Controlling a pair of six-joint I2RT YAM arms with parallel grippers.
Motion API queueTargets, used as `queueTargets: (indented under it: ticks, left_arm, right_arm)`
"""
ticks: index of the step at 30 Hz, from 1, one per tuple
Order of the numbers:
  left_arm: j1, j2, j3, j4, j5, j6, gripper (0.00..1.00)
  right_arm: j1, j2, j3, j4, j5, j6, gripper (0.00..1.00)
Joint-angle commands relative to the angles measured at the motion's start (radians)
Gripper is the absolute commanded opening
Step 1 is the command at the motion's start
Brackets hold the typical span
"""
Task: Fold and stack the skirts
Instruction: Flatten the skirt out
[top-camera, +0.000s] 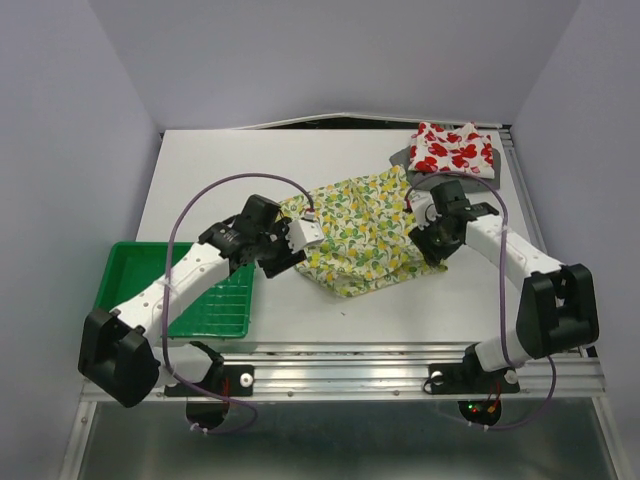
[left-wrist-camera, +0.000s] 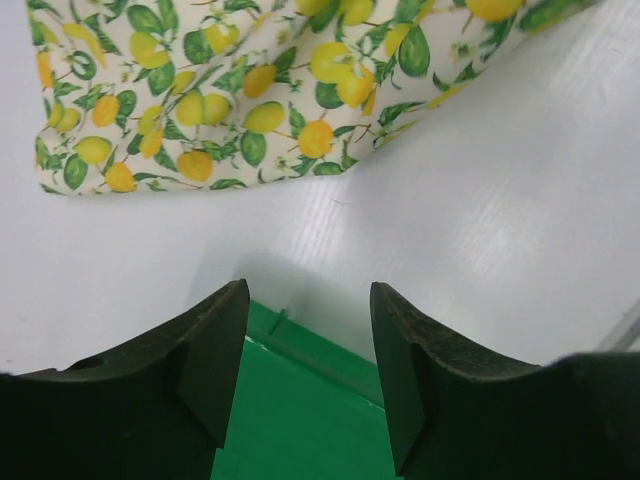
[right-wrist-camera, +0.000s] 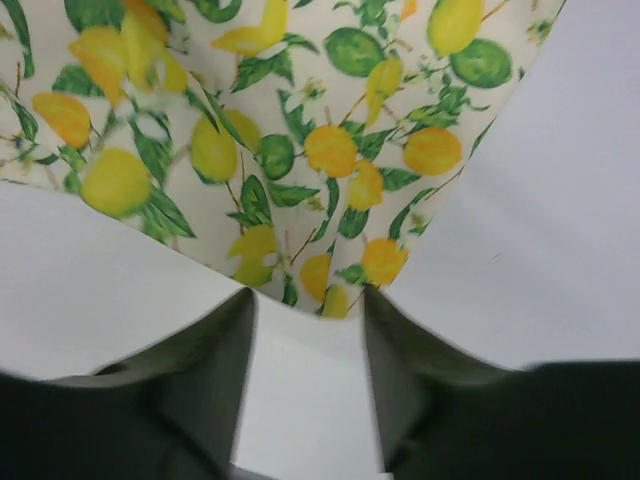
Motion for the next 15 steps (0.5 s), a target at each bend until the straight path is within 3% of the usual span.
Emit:
queueTargets:
  ticks: [1, 3, 8, 10, 15]
  left_arm:
    - [-0.010, -0.069, -0.010, -0.080, 0.085, 0.063, 0.63]
    - [-0.011, -0.069, -0.003, -0.080, 0.099, 0.048, 0.63]
    - [-0.025, -0.053, 0.011, -0.015, 0.130, 0.024, 0.61]
    - [-0.048, -0.024, 0.025, 0.006, 0.128, 0.021, 0.61]
    - [-0.172, 0.093, 0.057, 0.063, 0.085, -0.029, 0.47]
  right_arm:
    - [0.010, -0.077, 0.004, -0.139, -0.140, -0.092, 0.62]
    - [0.010, -0.108, 0.021, -0.195, -0.163, -0.120, 0.67]
    - [0.010, -0.197, 0.011, -0.204, -0.102, -0.155, 0.63]
    - [0.010, -0.199, 0.012, -0.183, -0.073, -0.131, 0.58]
    - [0.010, -0.061, 0.023, -0.140, -0.038, -0.052, 0.43]
